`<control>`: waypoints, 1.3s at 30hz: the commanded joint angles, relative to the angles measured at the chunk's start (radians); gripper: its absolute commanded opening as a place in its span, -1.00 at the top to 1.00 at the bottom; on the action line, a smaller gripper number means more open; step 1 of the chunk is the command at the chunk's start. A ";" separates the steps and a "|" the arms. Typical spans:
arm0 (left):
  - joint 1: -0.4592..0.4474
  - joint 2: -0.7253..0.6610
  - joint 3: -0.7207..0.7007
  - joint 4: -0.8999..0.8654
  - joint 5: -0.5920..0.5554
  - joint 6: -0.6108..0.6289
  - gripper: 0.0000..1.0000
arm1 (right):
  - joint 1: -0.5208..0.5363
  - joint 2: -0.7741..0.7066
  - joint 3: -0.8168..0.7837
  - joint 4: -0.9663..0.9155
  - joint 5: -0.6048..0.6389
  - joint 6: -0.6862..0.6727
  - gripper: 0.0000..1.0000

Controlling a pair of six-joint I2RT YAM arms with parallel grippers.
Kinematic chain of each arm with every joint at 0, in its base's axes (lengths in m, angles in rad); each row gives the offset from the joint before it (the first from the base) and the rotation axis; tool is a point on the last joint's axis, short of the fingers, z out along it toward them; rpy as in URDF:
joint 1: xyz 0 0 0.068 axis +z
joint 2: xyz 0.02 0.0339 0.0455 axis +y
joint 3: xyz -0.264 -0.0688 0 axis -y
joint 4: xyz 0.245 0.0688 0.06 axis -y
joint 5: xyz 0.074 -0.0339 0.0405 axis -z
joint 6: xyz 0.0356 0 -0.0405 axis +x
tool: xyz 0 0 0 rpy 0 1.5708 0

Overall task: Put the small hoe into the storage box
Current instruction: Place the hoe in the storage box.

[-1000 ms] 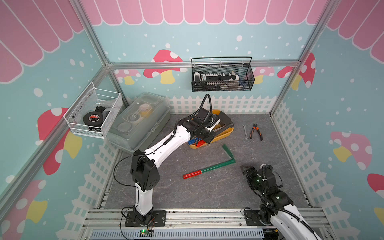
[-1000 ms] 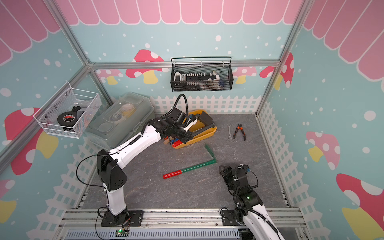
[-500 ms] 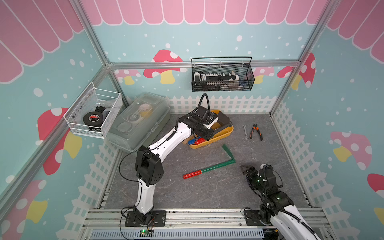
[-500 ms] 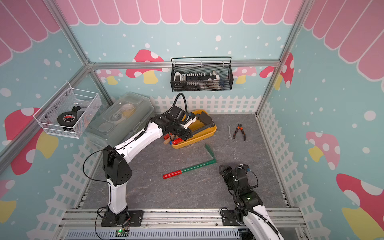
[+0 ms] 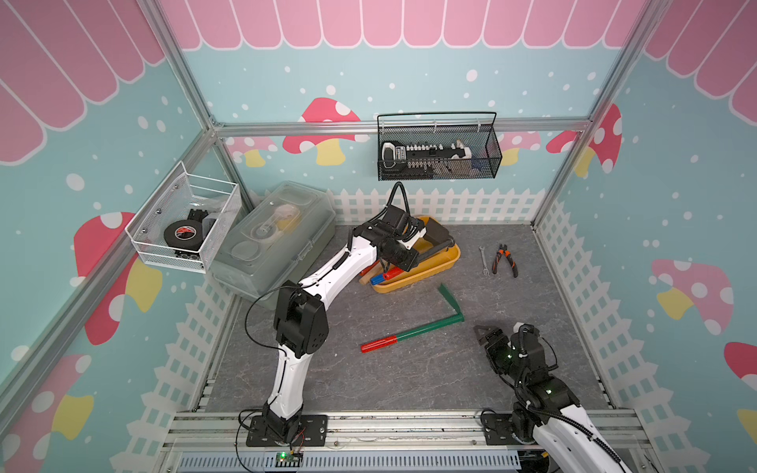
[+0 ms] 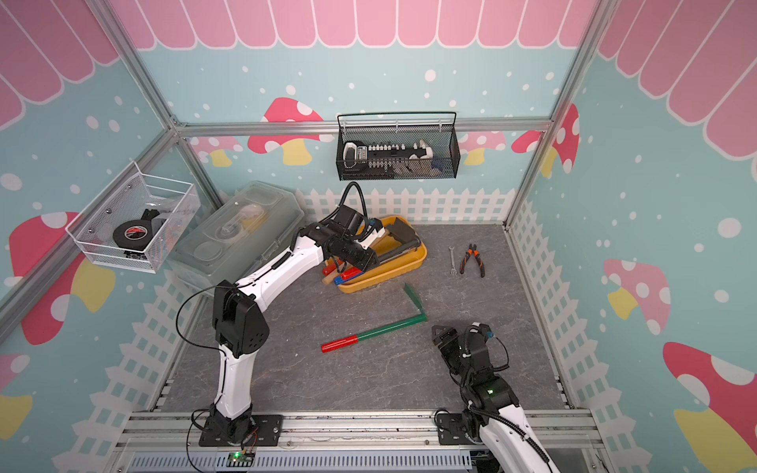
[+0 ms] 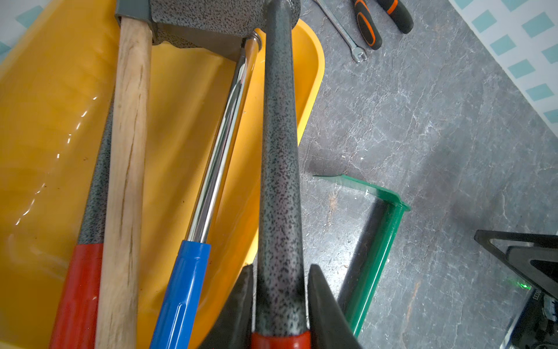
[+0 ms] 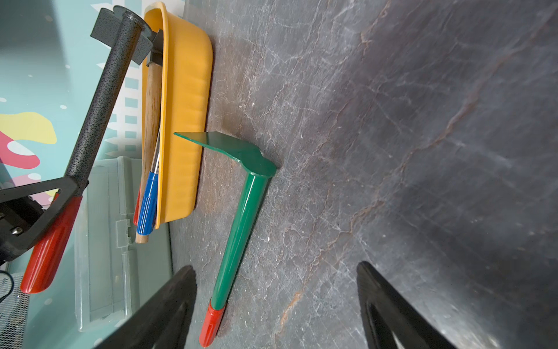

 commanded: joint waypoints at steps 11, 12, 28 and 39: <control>0.039 0.042 0.058 0.084 0.070 0.075 1.00 | -0.004 0.003 0.032 -0.022 0.001 -0.001 -0.65; 0.040 0.045 0.056 0.088 0.072 0.078 1.00 | -0.004 0.002 0.032 -0.021 0.001 -0.001 -0.65; 0.086 0.063 -0.080 0.237 0.097 0.096 1.00 | -0.003 -0.003 0.023 -0.021 -0.013 -0.002 -0.65; 0.095 0.081 -0.176 0.304 0.086 0.084 0.82 | -0.003 -0.008 0.022 -0.019 -0.022 -0.004 -0.64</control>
